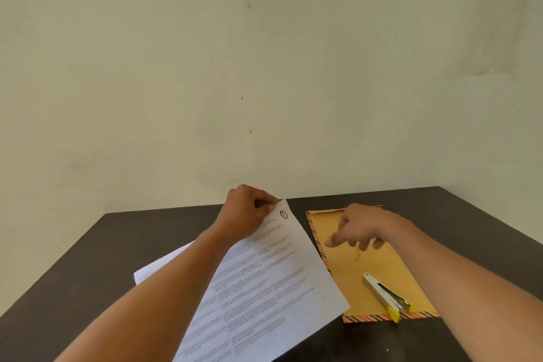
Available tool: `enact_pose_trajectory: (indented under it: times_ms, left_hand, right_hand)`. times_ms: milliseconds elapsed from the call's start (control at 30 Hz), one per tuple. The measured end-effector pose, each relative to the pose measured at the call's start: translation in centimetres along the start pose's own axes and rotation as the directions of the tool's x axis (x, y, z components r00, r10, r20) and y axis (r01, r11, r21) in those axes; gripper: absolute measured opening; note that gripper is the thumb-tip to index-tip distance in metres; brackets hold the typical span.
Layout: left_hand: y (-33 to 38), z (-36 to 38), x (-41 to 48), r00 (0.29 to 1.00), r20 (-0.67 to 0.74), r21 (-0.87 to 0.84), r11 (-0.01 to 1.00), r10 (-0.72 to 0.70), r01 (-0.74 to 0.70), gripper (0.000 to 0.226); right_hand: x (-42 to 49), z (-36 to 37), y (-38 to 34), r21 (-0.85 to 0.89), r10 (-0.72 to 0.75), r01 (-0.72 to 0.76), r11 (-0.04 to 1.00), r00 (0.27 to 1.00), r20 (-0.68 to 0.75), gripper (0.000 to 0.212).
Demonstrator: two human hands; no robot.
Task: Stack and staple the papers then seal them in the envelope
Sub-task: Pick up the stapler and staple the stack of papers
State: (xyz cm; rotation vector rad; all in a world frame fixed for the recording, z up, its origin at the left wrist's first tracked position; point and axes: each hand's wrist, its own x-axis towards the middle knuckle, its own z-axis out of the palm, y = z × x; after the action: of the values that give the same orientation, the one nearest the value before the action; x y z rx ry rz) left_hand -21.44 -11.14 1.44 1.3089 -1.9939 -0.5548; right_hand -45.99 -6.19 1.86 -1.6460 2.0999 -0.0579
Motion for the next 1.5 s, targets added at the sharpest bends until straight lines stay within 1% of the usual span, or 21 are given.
enact_pose_trajectory:
  times_ms: [67, 133, 267, 333, 400, 467, 500, 533, 567, 600, 633, 667, 700, 767, 833, 900, 1000, 1100, 1200, 1367, 1500]
  left_hand:
    - [-0.1, 1.3, -0.2, 0.999, 0.038, -0.002, 1.000, -0.008, 0.008, 0.018]
    - [0.2, 2.2, -0.1, 0.998, 0.060, -0.017, 1.000, -0.005, 0.006, 0.018]
    - [1.0, 3.3, 0.3, 0.997, 0.080, -0.028, 1.000, 0.009, -0.007, 0.017]
    - [1.2, 3.5, 0.5, 0.997, 0.081, -0.025, 1.000, 0.015, -0.013, 0.017]
    - [1.3, 3.5, 0.5, 0.997, 0.076, -0.027, 1.000, 0.017, -0.015, 0.017]
    - [1.4, 3.1, 0.5, 0.997, 0.069, -0.042, 0.999, 0.019, -0.017, 0.016]
    - [1.5, 2.9, 0.5, 0.998, 0.065, -0.053, 0.998, 0.021, -0.018, 0.016]
    - [1.5, 2.6, 0.5, 0.998, 0.061, -0.063, 0.998, 0.025, -0.021, 0.016]
    - [1.5, 2.3, 0.5, 0.998, 0.055, -0.069, 0.997, 0.029, -0.025, 0.016]
    - [1.5, 2.1, 0.5, 0.998, 0.048, -0.073, 0.997, 0.034, -0.031, 0.017]
    - [1.5, 1.9, 0.5, 0.998, 0.041, -0.074, 0.997, 0.039, -0.036, 0.017]
    - [1.5, 1.7, 0.4, 0.998, 0.036, -0.073, 0.996, 0.044, -0.041, 0.017]
    - [1.6, 1.6, 0.4, 0.998, 0.032, -0.073, 0.996, 0.048, -0.046, 0.016]
    - [1.7, 1.4, 0.2, 0.998, 0.025, -0.076, 0.995, 0.061, -0.059, 0.016]
    - [1.7, 1.3, -0.1, 0.997, 0.028, -0.073, 0.995, 0.074, -0.072, 0.017]
    - [1.8, 1.3, -0.3, 0.996, 0.024, -0.064, 0.995, 0.083, -0.082, 0.018]
    - [1.6, 1.6, -0.7, 0.996, -0.003, -0.065, 0.994, 0.086, -0.086, 0.019]
    - [1.2, 1.8, -1.0, 0.995, -0.037, -0.083, 0.992, 0.089, -0.092, 0.018]
    - [0.9, 2.1, -1.2, 0.994, -0.045, -0.121, 0.987, 0.097, -0.102, 0.017]
    - [1.0, 2.6, -1.5, 0.991, -0.062, -0.135, 0.983, 0.119, -0.126, 0.017]
    - [0.8, 2.7, -1.5, 0.991, -0.060, -0.140, 0.982, 0.122, -0.129, 0.017]
  right_hand:
    - [-0.8, 1.6, 2.8, -0.228, 0.186, -0.138, 0.964, 0.961, 0.204, 0.080]
    - [-1.1, 3.2, 5.1, -0.321, 0.296, -0.199, 0.926, 0.912, 0.286, 0.093]
    - [-0.7, 5.8, 7.4, -0.300, 0.257, -0.208, 0.931, 0.957, 0.133, 0.079]
    - [-0.6, 5.9, 7.6, -0.265, 0.216, -0.184, 0.947, 0.971, 0.099, 0.063]
    - [-0.5, 5.0, 7.6, -0.146, 0.164, -0.149, 0.978, 0.982, 0.096, 0.044]
    - [-0.3, 3.4, 7.4, 0.204, 0.094, -0.107, 0.973, 0.993, 0.075, 0.032]
    - [-0.3, 2.6, 7.1, 0.451, 0.050, -0.065, 0.890, 0.998, 0.045, 0.028]
    - [-0.4, 1.8, 6.5, 0.683, 0.002, -0.007, 0.730, 1.000, 0.009, 0.023]
    - [-0.5, 1.2, 5.7, 0.852, -0.052, 0.052, 0.521, 0.998, -0.029, 0.016]
    - [-0.6, 0.7, 4.7, 0.943, -0.095, 0.095, 0.320, 0.993, -0.068, 0.010]
    - [-0.6, 0.5, 3.7, 0.980, -0.118, 0.117, 0.158, 0.988, -0.099, 0.009]
    - [-0.5, 0.5, 2.6, 0.990, -0.123, 0.131, 0.043, 0.984, -0.125, 0.012]
    - [-0.3, 0.7, 1.4, 0.989, -0.107, 0.144, -0.039, 0.983, -0.147, 0.015]
    - [0.0, 1.2, -1.0, 0.976, -0.025, 0.176, -0.128, 0.983, -0.180, 0.010]
    - [0.8, 1.9, -2.8, 0.974, 0.088, 0.198, -0.113, 0.978, -0.188, 0.009]
    - [1.8, 2.5, -4.3, 0.973, 0.186, 0.226, -0.036, 0.959, -0.216, 0.014]
    - [3.3, 3.3, -5.9, 0.940, 0.327, 0.301, 0.160, 0.882, -0.338, 0.025]
    - [3.7, 3.6, -6.8, 0.882, 0.422, 0.315, 0.351, 0.788, -0.449, 0.049]
    - [4.0, 3.9, -7.4, 0.851, 0.421, 0.295, 0.435, 0.769, -0.481, 0.056]
    - [4.2, 4.5, -8.1, 0.765, 0.343, 0.338, 0.548, 0.743, -0.574, 0.051]
    - [4.3, 5.0, -8.2, 0.723, 0.350, 0.360, 0.589, 0.692, -0.631, 0.051]
